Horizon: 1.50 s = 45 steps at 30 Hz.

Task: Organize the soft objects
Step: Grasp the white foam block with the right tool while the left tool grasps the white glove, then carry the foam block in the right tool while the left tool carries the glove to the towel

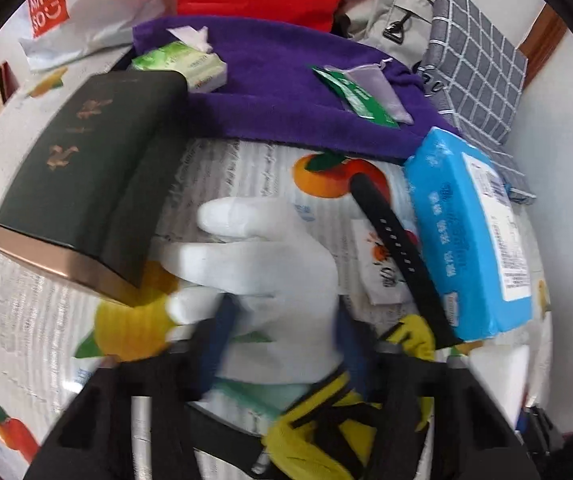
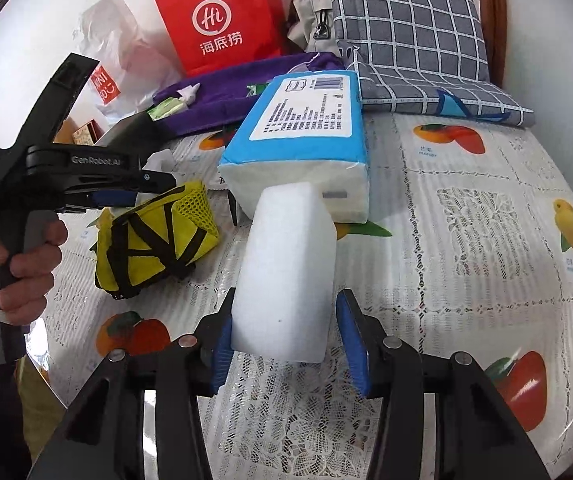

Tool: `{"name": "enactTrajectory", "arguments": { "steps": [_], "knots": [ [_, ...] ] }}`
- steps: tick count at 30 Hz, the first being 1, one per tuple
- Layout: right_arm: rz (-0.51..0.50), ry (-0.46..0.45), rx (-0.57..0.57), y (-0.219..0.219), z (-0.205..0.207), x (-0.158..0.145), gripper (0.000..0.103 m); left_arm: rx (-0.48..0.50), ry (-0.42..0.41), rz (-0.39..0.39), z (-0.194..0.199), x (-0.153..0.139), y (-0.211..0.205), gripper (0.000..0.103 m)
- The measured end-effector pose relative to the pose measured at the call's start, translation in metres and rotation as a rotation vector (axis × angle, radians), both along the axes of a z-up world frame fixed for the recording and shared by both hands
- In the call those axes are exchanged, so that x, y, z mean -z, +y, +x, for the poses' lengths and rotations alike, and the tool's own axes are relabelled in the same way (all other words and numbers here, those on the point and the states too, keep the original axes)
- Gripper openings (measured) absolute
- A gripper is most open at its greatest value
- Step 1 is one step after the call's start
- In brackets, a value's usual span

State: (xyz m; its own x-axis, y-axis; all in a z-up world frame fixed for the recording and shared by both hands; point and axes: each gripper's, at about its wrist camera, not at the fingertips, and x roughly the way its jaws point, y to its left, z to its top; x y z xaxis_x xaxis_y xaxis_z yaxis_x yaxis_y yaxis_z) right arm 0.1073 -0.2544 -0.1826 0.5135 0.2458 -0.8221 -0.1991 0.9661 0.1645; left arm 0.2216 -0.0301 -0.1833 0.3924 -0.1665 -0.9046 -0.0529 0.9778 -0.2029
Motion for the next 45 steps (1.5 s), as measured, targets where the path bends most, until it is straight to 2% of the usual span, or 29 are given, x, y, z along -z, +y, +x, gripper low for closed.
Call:
{"name": "enactTrajectory", "arguments": {
  "steps": [2,4,5,7,14,20,26,30,38,45],
  "knots": [
    [-0.009,0.0,-0.002,0.001,0.0,-0.001,0.046,0.011,0.004,-0.049,0.001,0.001,0.006,0.013],
    [-0.019,-0.001,0.0,0.002,-0.001,-0.003,0.038,0.012,0.006,-0.093,0.001,0.001,0.014,0.011],
    [-0.021,-0.001,-0.002,0.003,-0.002,-0.004,0.038,0.018,-0.002,-0.089,0.0,-0.001,0.016,0.011],
    [-0.035,-0.009,0.005,0.004,-0.003,-0.008,0.038,0.022,-0.025,-0.076,-0.005,-0.008,0.019,0.011],
    [-0.049,-0.019,0.02,0.004,-0.007,-0.021,0.038,0.025,-0.113,-0.136,-0.02,-0.045,0.033,0.011],
    [-0.028,-0.044,0.021,0.008,-0.013,-0.042,0.038,0.013,-0.171,-0.148,-0.032,-0.069,0.049,0.011],
    [-0.05,-0.079,0.013,0.021,-0.015,-0.063,0.038,-0.005,-0.191,-0.159,-0.041,-0.086,0.067,0.011],
    [-0.023,-0.1,0.002,0.028,-0.012,-0.078,0.038,0.003,-0.207,-0.157,-0.046,-0.104,0.076,0.011],
    [-0.034,-0.14,0.001,0.041,0.012,-0.107,0.039,0.012,-0.267,-0.141,-0.045,-0.14,0.088,0.011],
    [-0.033,-0.16,-0.007,0.051,0.035,-0.12,0.039,0.023,-0.286,-0.139,-0.036,-0.156,0.089,0.011]
  ]
}}
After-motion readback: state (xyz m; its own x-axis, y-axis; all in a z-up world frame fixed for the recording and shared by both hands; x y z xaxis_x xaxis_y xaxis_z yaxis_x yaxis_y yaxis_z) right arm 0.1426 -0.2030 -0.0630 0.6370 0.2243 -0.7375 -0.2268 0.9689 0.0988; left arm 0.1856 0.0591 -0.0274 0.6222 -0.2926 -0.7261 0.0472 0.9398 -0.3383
